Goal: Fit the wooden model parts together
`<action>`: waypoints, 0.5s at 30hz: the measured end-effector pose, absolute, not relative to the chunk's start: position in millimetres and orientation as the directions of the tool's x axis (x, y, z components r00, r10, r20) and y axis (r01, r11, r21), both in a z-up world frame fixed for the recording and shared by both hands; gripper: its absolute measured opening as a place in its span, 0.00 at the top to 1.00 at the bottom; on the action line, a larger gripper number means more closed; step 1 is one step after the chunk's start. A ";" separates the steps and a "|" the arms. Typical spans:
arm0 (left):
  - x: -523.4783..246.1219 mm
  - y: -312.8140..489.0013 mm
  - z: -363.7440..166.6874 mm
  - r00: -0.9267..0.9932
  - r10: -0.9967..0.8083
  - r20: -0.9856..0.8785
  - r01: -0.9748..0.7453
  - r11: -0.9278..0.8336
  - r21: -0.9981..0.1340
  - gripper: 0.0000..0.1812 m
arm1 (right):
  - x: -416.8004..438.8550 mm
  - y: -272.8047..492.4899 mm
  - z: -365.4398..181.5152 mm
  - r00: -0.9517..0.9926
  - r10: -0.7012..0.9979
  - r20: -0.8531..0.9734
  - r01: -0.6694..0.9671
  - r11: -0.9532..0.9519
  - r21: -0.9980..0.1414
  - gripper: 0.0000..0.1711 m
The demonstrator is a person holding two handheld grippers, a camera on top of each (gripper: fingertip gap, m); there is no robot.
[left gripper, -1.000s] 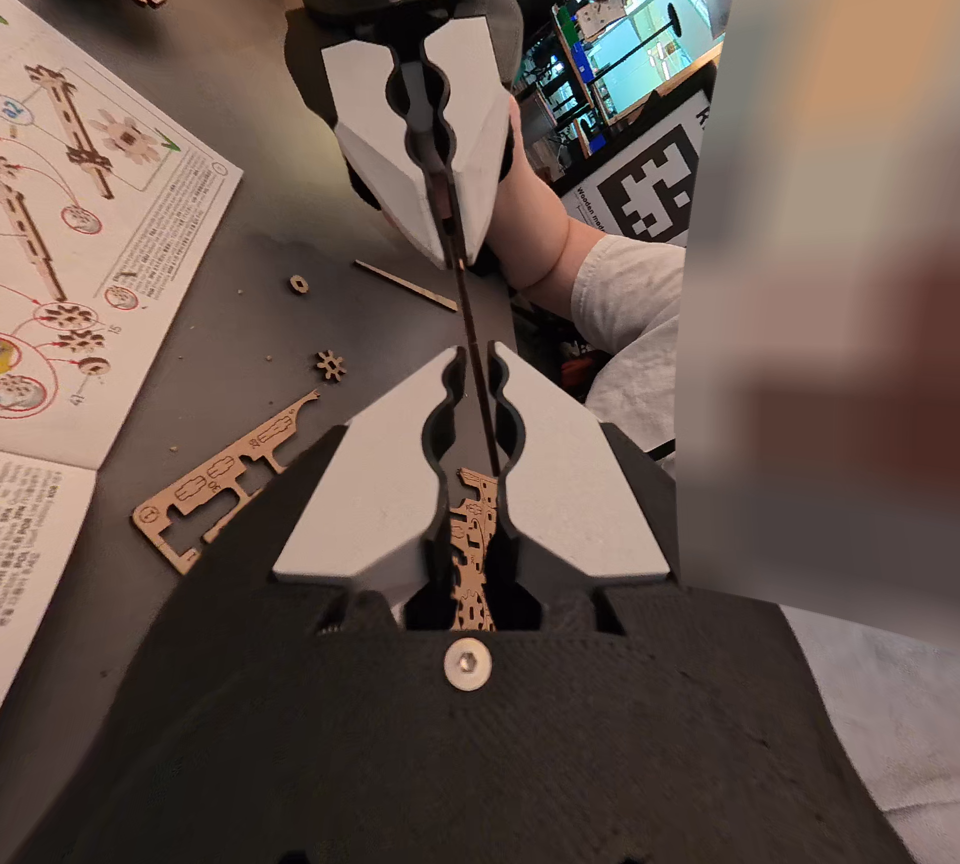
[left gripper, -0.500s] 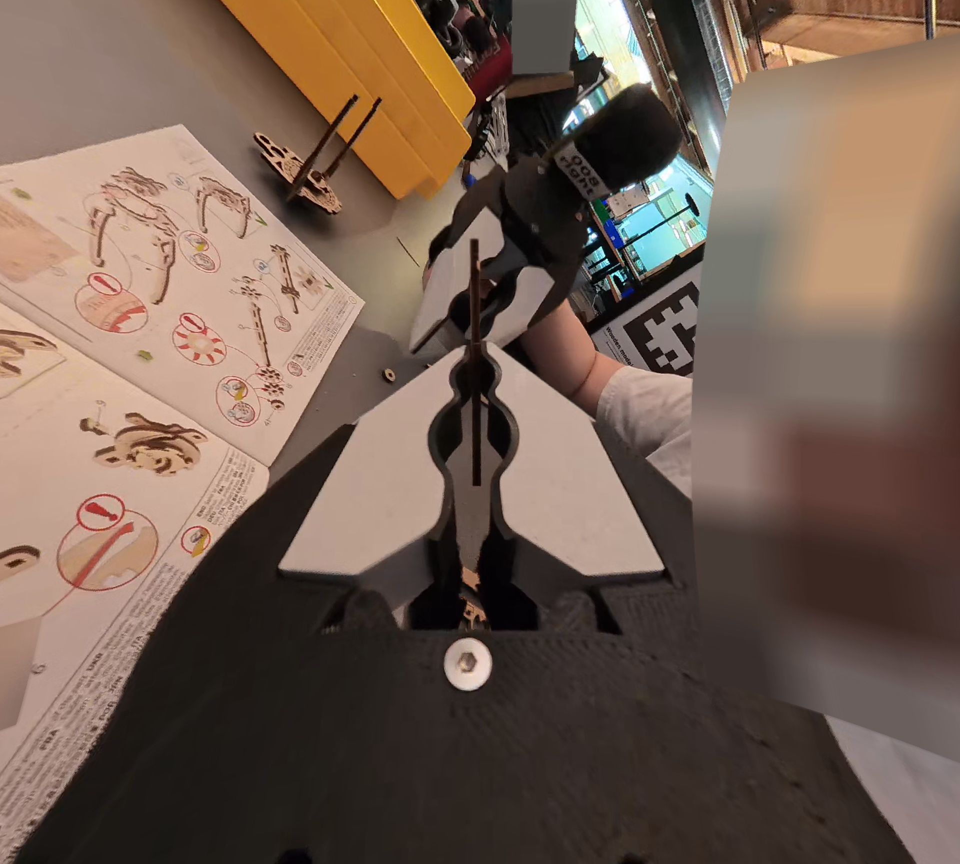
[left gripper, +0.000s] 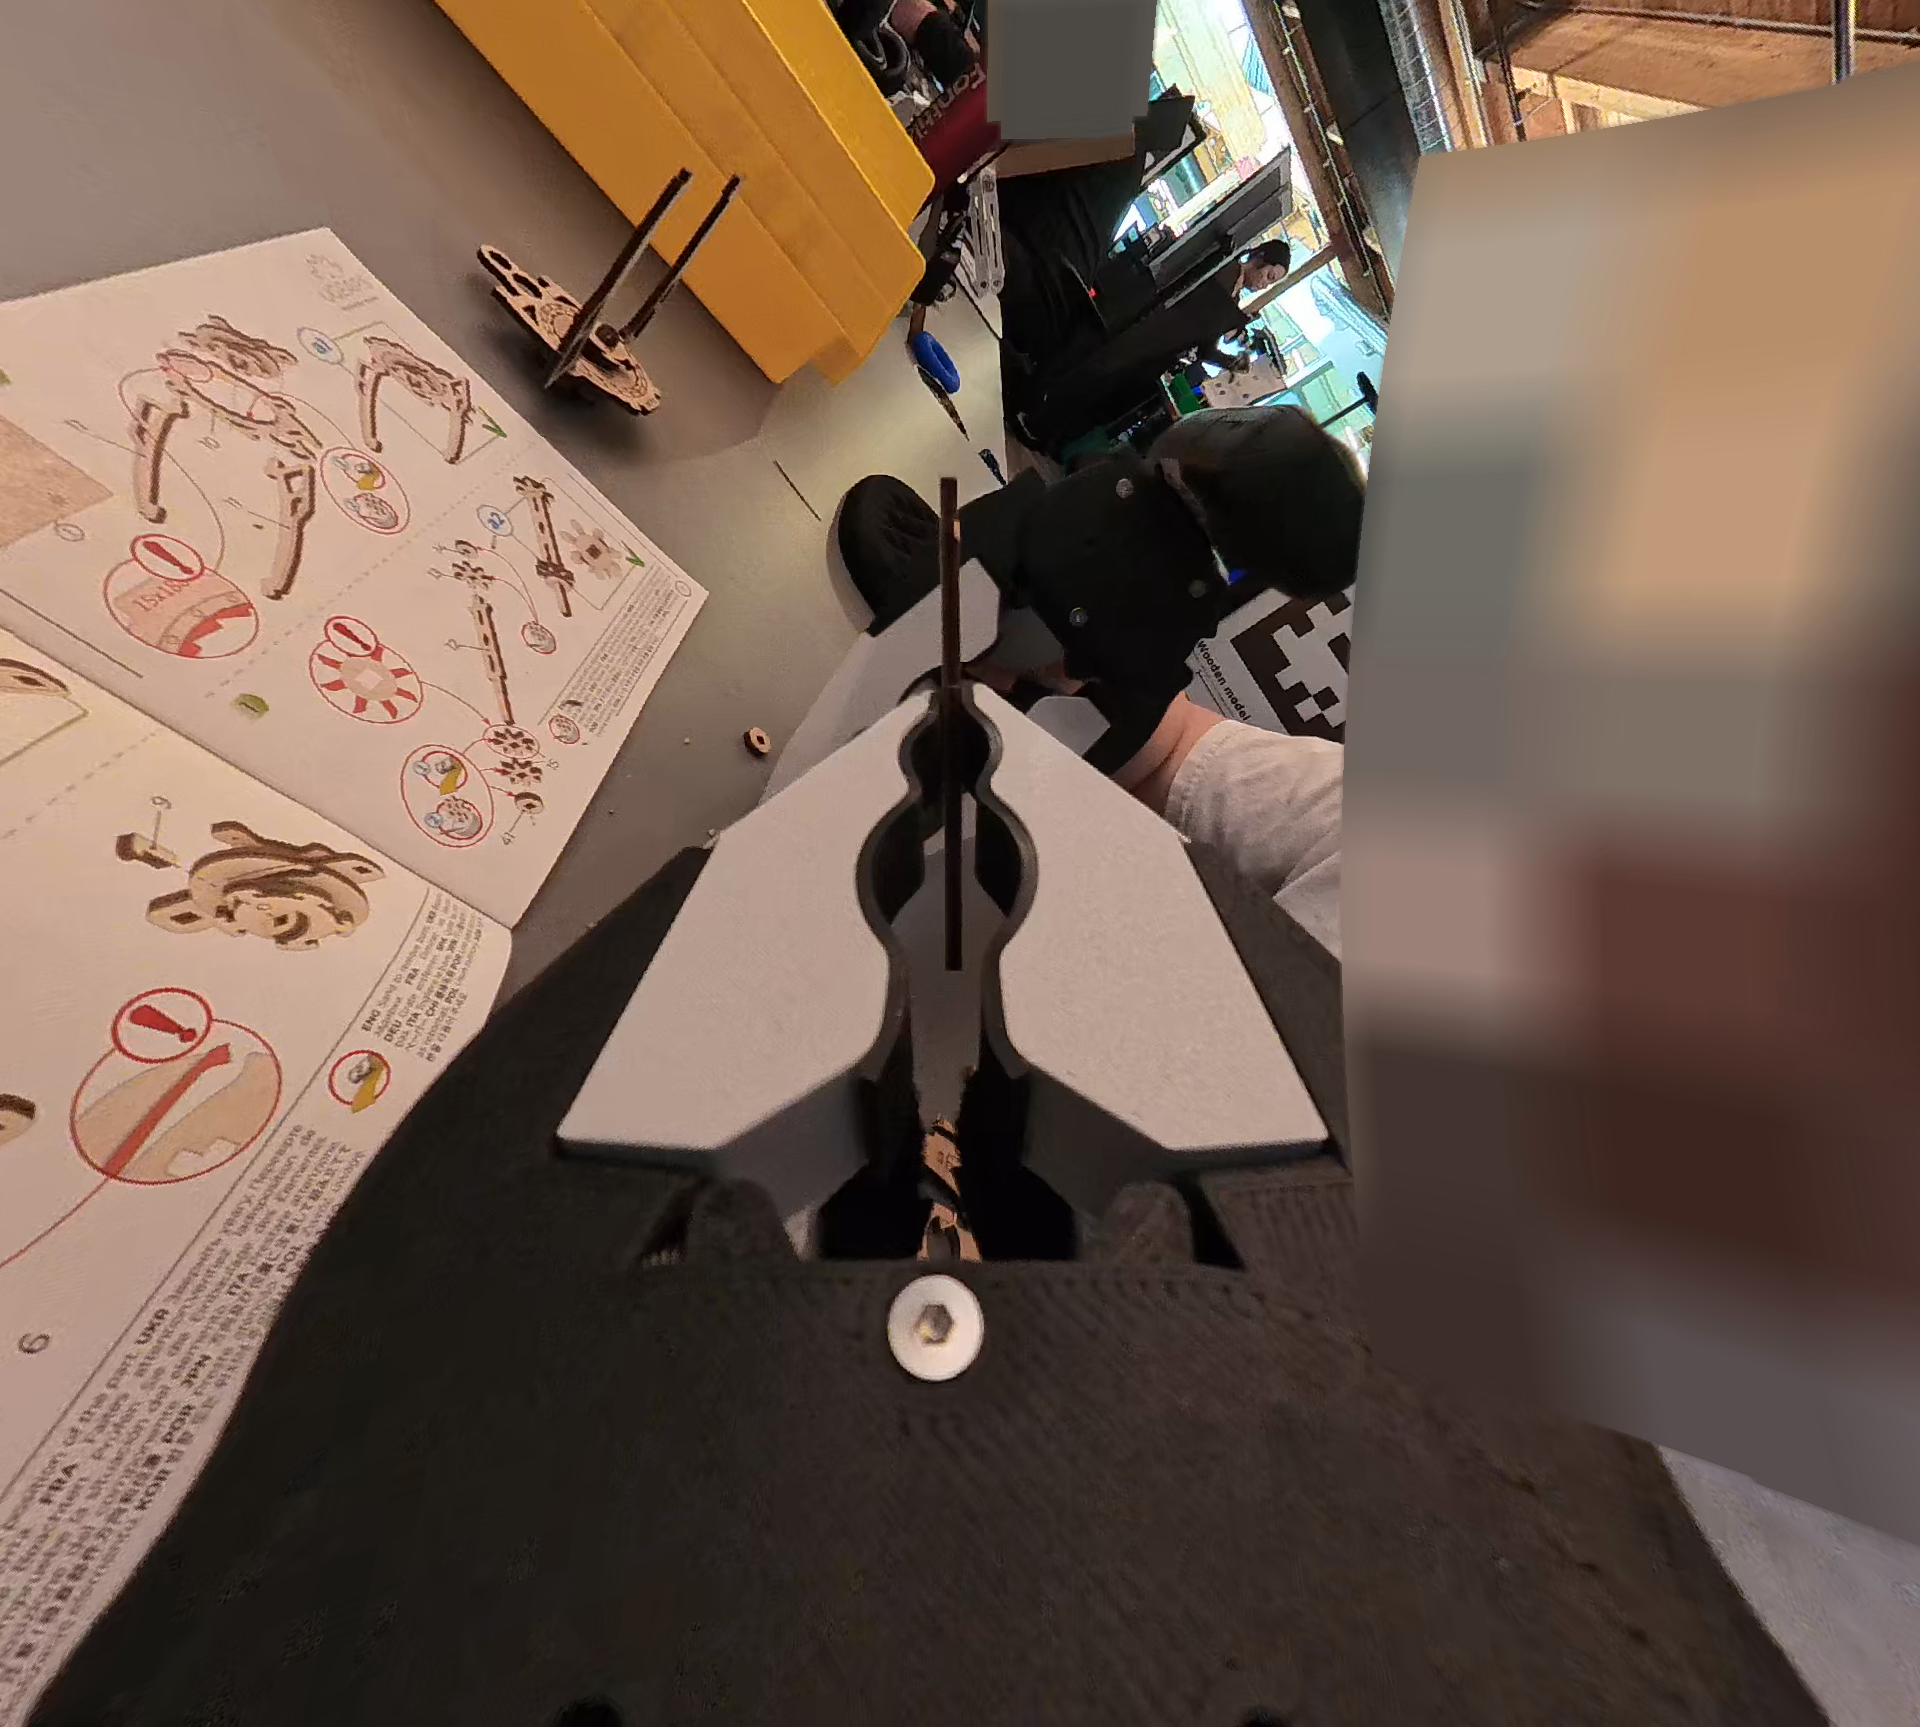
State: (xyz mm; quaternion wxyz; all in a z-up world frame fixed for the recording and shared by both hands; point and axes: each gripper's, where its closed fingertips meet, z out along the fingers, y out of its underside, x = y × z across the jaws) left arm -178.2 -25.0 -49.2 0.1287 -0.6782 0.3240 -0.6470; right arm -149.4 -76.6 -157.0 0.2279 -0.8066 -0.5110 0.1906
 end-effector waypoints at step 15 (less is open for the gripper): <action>-177.6 -27.3 -50.9 -0.050 -0.601 0.798 -0.289 -0.756 -0.587 1.00 | -144.2 -78.6 -166.7 0.362 0.931 -0.037 0.788 -0.327 -0.521 0.85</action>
